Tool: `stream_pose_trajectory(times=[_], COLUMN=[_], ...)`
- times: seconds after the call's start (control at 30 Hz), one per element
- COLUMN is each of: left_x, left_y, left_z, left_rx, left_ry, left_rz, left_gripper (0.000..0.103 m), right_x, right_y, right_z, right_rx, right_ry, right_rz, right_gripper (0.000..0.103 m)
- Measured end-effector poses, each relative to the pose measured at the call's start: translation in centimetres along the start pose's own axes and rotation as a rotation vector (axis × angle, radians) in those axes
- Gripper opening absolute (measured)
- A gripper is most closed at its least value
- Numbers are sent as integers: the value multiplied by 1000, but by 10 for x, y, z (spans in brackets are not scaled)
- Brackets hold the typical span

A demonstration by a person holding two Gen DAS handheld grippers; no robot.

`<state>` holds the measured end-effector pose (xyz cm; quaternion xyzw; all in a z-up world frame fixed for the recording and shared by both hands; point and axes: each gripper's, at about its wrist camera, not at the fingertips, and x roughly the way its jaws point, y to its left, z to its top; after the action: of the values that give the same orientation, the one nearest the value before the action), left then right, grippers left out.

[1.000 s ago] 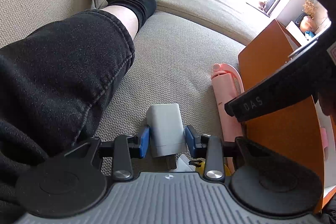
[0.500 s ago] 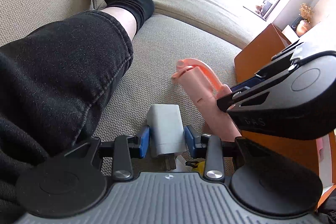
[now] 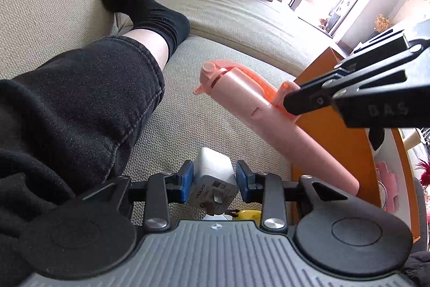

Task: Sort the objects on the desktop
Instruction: 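Carry the pink selfie stick into the box with the right tool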

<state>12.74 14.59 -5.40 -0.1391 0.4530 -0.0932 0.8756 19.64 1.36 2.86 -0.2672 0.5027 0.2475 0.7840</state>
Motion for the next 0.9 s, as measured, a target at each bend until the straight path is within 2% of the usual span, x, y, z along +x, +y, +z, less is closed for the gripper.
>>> stream_pose_trajectory(times=[0.03,0.07,0.1,0.13,0.23,0.4,0.47,0.5,0.6,0.7,0.8,0.9], left_x=[-5,-12,-17,-24,-37,-30,-27,-24,-17,-8,0,11], left_y=[-1,-4,-6,-8,-21,-28,-30,-31,-33,-40,-51,-55], left_z=[0,2,3,5,9,10,6,4,-3,-10,-18,-22], left_rx=[2,8,20,25,86,155,228,260,375,521,653,742], left_ry=[-9,-21,-32,-37,-64,15,41,62,126,182,236,286], left_rz=[0,3,-3,-18,-7,64,98,108,135,159,167,161], left_gripper=[38,22,2,0,0,2,26,30,32,33,33,33], right_x=[-8,-16,-23,-30,-51,-77,-87,-90,-99,-103,-100,-95], right_y=[-4,-5,-8,-10,-17,-31,-38,-41,-46,-45,-48,-53], right_z=[0,-1,-4,-6,-18,-50,-65,-72,-95,-121,-144,-166], right_rx=[-4,-8,-20,-29,-42,-12,-7,-13,-55,-150,-217,-268], right_ry=[-23,-39,-60,-74,-102,-116,-128,-132,-123,-102,-37,17], right_rz=[9,14,19,22,24,-1,2,5,2,0,13,37], right_gripper=[6,6,6,6,6,6,6,6,6,6,6,6])
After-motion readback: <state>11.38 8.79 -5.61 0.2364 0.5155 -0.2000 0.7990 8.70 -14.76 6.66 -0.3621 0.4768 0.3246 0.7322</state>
